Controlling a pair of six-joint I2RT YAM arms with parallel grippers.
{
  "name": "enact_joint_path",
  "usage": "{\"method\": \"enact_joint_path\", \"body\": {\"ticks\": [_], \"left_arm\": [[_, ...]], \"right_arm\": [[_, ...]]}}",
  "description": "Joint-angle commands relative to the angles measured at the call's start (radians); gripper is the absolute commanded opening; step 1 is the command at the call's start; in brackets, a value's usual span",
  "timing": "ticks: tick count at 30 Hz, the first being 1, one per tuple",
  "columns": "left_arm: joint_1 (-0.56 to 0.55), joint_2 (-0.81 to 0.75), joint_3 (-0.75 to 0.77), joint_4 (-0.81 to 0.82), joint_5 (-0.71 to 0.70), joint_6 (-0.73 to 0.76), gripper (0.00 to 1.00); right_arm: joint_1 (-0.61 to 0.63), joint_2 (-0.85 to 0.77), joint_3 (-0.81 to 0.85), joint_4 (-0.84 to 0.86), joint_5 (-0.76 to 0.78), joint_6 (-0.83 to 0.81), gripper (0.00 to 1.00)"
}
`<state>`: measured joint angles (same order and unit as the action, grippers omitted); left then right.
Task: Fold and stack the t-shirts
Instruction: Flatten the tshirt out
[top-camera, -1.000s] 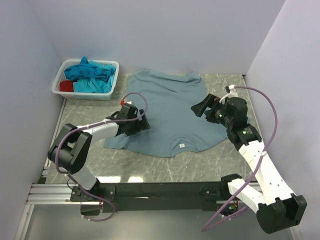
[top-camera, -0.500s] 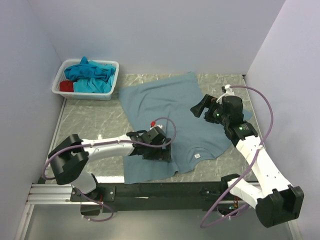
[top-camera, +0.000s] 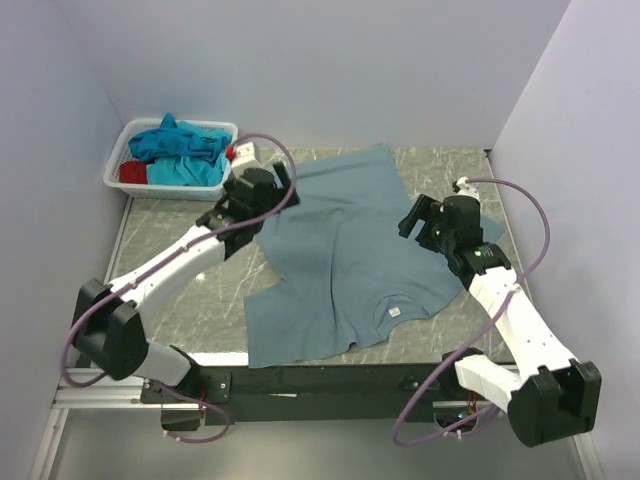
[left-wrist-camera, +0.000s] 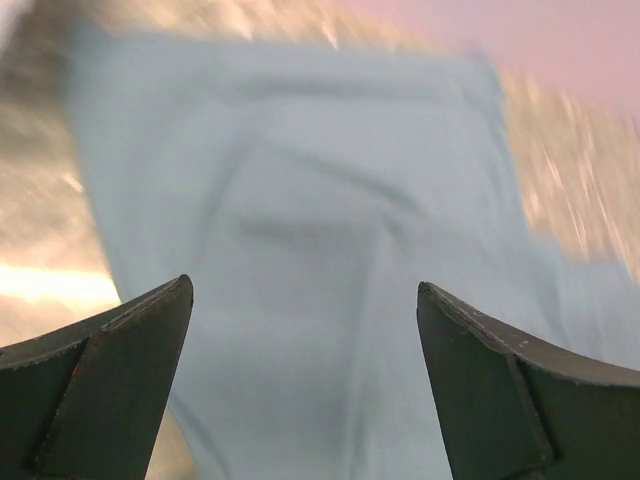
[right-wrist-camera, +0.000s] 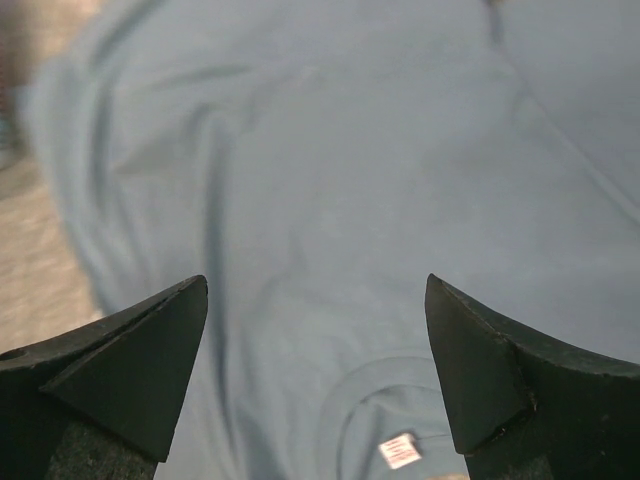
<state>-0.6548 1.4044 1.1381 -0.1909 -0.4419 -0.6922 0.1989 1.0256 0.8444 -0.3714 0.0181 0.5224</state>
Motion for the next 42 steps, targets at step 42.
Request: {"method": "enact_joint_path", "body": {"ticks": [42], "left_arm": [[0.364,0.792,0.634,-0.198,0.47,0.04,0.99]], "right_arm": [[-0.193,0.574,0.214,-0.057,0.235,0.074,0.97]]}}
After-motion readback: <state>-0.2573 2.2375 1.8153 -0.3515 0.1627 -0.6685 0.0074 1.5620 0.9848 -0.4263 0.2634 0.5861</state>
